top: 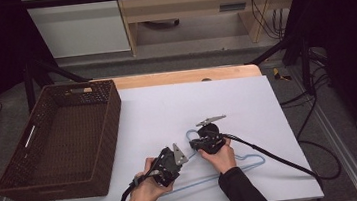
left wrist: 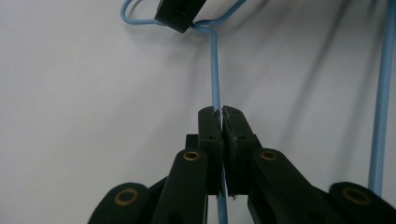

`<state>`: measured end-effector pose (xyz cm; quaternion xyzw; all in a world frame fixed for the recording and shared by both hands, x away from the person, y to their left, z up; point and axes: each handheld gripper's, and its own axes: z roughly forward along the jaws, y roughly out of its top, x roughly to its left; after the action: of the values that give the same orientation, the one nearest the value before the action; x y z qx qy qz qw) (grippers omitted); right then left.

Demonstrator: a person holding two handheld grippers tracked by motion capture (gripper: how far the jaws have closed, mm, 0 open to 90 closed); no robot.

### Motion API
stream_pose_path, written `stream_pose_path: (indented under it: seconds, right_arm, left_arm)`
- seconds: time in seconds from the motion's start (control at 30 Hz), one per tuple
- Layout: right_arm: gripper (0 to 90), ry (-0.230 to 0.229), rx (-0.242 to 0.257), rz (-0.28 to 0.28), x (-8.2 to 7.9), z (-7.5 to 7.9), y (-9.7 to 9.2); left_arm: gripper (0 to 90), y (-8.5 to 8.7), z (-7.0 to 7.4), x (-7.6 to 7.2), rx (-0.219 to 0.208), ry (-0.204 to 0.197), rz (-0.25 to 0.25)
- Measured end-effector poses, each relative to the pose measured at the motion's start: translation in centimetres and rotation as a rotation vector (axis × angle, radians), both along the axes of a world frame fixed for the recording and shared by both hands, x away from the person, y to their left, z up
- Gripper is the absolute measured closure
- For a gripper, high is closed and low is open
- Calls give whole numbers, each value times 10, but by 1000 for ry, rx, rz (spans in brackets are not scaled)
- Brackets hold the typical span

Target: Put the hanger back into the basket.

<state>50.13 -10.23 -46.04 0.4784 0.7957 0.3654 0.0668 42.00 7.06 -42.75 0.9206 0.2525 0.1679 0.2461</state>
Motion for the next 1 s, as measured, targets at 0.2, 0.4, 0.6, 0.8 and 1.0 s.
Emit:
stream_pose_path:
  seconds: [0.2,0.4,0.6,0.8,1.0]
  right_arm:
    - [846,-13,7,-9,-2,4,-1]
    - [847,-31,22,-17,-4,9,-3]
    - [842,-34,29,-17,-4,9,-3]
    - [755,-13,24,-9,-1,4,-1]
    - [716,-5,27,-10,2,-1,1]
  left_arm:
    - [871,-1,-1,-1,5,3,-2]
    - [870,0,-3,-1,12,-7,4]
    - [871,0,-1,-3,8,-22,5]
    - [871,0,-1,-4,14,-20,4]
    - [871,0,0,-4,12,-26,8]
